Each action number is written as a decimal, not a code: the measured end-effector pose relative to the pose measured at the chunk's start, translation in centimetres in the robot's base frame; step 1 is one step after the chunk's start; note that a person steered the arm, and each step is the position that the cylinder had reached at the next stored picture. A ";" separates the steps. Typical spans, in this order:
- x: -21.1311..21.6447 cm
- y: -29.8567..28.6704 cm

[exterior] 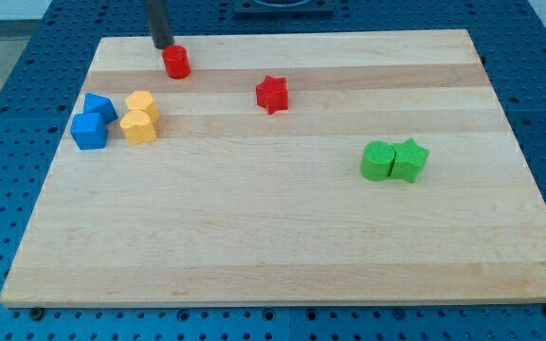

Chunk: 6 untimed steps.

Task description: Move red circle on left side of red star

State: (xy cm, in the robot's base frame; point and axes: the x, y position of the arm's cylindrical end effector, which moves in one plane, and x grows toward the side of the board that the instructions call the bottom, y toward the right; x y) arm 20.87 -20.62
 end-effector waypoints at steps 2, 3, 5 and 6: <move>3.4 -0.7; 3.6 -0.3; 3.6 2.9; 3.6 5.1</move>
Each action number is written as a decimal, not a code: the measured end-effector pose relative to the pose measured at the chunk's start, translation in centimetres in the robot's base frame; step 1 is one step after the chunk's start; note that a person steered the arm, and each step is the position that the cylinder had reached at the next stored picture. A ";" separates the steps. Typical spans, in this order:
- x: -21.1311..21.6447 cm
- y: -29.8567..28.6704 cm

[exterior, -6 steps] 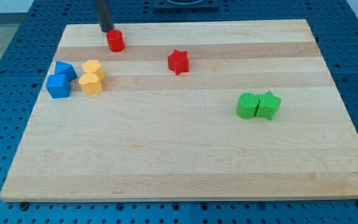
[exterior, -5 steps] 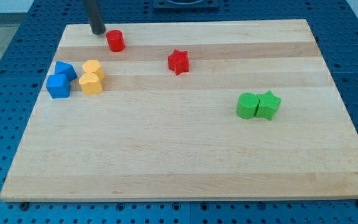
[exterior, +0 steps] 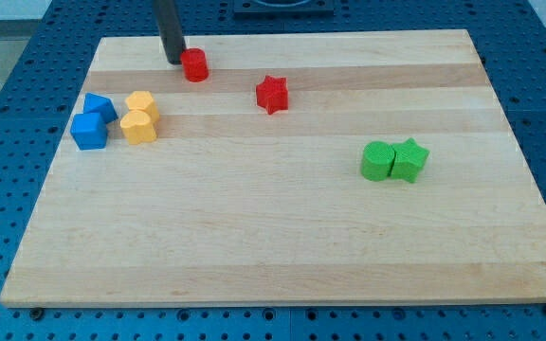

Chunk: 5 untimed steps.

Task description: Move red circle on left side of red star

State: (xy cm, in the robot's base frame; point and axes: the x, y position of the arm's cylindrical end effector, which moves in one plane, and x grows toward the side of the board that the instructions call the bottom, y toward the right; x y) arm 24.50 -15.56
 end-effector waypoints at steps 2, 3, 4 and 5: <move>0.8 4.3; 2.0 5.6; 3.3 5.6; 4.9 5.6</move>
